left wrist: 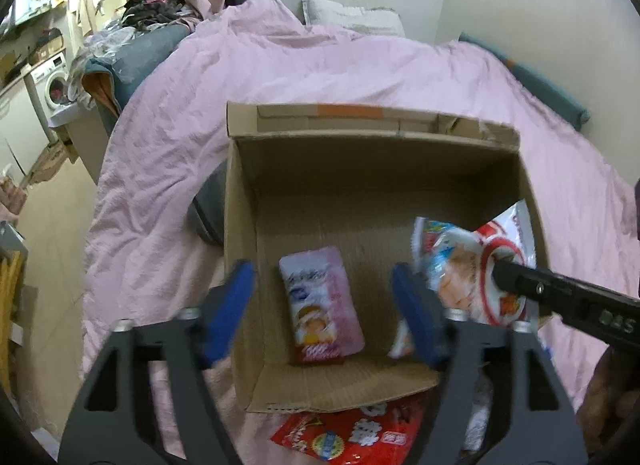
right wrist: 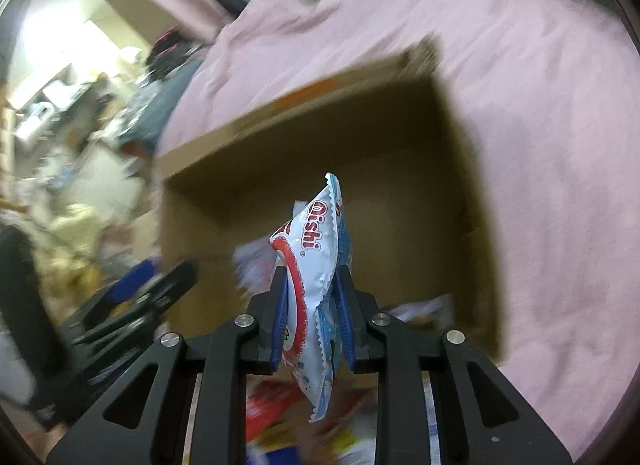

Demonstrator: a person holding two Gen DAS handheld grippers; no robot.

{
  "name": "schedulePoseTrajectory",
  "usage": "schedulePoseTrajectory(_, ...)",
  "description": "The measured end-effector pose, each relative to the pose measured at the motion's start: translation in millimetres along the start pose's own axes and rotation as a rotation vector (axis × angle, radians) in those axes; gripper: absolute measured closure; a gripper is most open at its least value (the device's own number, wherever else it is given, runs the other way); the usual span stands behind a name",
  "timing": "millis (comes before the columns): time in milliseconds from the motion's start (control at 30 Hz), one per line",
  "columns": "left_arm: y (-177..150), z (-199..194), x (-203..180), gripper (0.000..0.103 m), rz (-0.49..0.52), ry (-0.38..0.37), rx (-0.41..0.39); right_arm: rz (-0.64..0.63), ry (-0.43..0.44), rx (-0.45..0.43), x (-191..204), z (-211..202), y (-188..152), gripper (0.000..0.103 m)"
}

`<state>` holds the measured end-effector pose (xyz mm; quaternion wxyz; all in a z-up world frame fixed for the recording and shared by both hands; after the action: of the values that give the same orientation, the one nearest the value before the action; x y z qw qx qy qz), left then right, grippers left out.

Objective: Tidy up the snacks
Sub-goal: 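Open the left tool to drop the FOOD packet into the box while the right tool releases the Oishi bag, then withdraw both tools from the box toward the snack pile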

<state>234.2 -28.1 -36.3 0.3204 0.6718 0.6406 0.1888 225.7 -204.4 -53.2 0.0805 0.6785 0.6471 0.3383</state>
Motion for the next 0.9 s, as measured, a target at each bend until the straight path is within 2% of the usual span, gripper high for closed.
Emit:
schedulePoseTrajectory(33, 1.1, -2.8, 0.7, 0.017, -0.008, -0.007, -0.014, -0.015, -0.037, -0.036, 0.1, -6.1, 2.6, 0.072)
schedulePoseTrajectory(67, 2.6, -6.0, 1.1, 0.016, -0.011, -0.004, -0.030, -0.027, -0.062, -0.077, 0.1, -13.5, 5.6, 0.057)
schedulePoseTrajectory(100, 3.8, -8.4, 0.9, 0.016, -0.011, -0.005, -0.042, -0.031, -0.066, -0.119, 0.0, -21.5, 8.3, 0.029)
schedulePoseTrajectory(133, 5.4, -10.5, 0.1, 0.016, -0.008, -0.010, -0.051, -0.024, -0.063, -0.161, -0.4, -29.8, 10.2, 0.018)
schedulePoseTrajectory(167, 5.9, -10.8, -0.5, 0.016, -0.004, -0.007, -0.051, -0.017, -0.058, -0.190, -0.5, -35.3, 10.8, 0.013)
schedulePoseTrajectory(233, 6.5, -10.1, -0.7, 0.016, -0.001, 0.008, -0.047, -0.027, -0.047, -0.210, 0.9, -39.7, 12.1, 0.013)
schedulePoseTrajectory(500, 3.9, -8.6, 7.3, 0.016, -0.023, 0.021, -0.029, -0.030, -0.023, -0.150, 4.0, -28.4, 9.8, 0.013)
schedulePoseTrajectory(633, 4.3, -13.8, 6.3, 0.016, -0.018, -0.005, -0.034, -0.046, -0.022, -0.146, 9.1, -28.8, 7.7, 0.013)
schedulePoseTrajectory(833, 5.5, -32.9, 6.6, 0.016, -0.013, -0.013, -0.074, -0.045, 0.003, -0.122, 11.0, -29.8, 4.7, 0.013)
schedulePoseTrajectory(900, 5.6, -40.6, 7.0, 0.016, -0.007, 0.006, -0.096, -0.042, 0.017, -0.124, 12.3, -33.8, 3.6, 0.013)
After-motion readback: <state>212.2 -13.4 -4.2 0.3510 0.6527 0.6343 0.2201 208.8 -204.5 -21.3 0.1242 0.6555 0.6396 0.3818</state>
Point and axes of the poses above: each gripper's, at about its wrist camera, not at the fingertips, and z roughly the way its jaws point, x to its left, y to its top, the point moved 3 cm from there along z, roughly the way its jaws point, and after that the axes turned 5 degrees about -y, right-handed, at the moved point
